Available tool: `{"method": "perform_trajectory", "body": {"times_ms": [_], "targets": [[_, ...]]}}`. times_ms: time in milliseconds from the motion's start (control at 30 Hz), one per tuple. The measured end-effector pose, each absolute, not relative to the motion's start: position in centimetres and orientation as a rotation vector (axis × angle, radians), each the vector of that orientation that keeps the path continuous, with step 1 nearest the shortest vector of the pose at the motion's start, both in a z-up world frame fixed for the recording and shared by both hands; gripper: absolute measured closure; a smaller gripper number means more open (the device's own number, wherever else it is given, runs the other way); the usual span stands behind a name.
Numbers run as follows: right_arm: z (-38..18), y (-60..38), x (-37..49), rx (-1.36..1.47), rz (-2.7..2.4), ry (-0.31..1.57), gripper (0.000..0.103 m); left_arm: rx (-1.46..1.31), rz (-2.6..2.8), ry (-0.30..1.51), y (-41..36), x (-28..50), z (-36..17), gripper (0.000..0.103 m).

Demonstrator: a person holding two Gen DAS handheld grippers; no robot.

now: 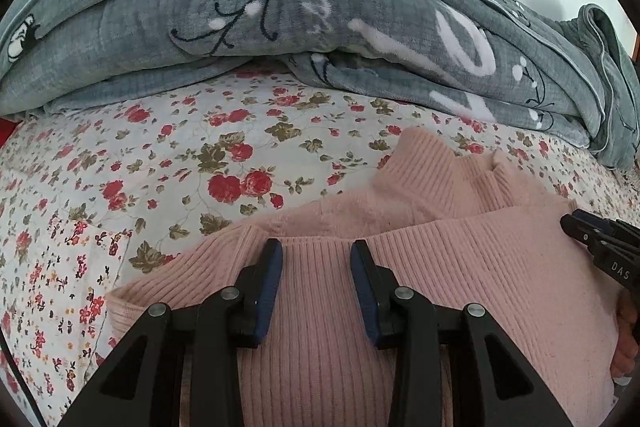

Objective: Fold small clothes

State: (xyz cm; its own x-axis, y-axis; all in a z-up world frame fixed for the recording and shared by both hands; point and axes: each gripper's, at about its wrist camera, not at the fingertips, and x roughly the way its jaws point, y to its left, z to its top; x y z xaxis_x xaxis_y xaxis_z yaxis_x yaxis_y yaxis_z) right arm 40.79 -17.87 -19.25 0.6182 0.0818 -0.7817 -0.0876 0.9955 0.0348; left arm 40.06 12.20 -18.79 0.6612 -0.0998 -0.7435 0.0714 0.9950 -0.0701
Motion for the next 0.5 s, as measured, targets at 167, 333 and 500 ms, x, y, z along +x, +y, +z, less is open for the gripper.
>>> {"method": "perform_trajectory", "body": {"times_ms": [167, 333, 500], "targets": [[-19.28, -18.01, 40.89, -0.001, 0.103, 0.899, 0.069, -0.083, -0.116, 0.844, 12.76, 39.93, -18.73, 0.069], [-19.22, -18.09, 40.86, 0.002, 0.105, 0.897, 0.069, -0.07, -0.114, 0.848, 12.47, 39.91, -18.75, 0.069], [-19.14, -18.08, 40.87, 0.003, 0.104, 0.897, 0.069, -0.029, -0.096, 0.849, 11.94, 39.88, -18.74, 0.068]]}}
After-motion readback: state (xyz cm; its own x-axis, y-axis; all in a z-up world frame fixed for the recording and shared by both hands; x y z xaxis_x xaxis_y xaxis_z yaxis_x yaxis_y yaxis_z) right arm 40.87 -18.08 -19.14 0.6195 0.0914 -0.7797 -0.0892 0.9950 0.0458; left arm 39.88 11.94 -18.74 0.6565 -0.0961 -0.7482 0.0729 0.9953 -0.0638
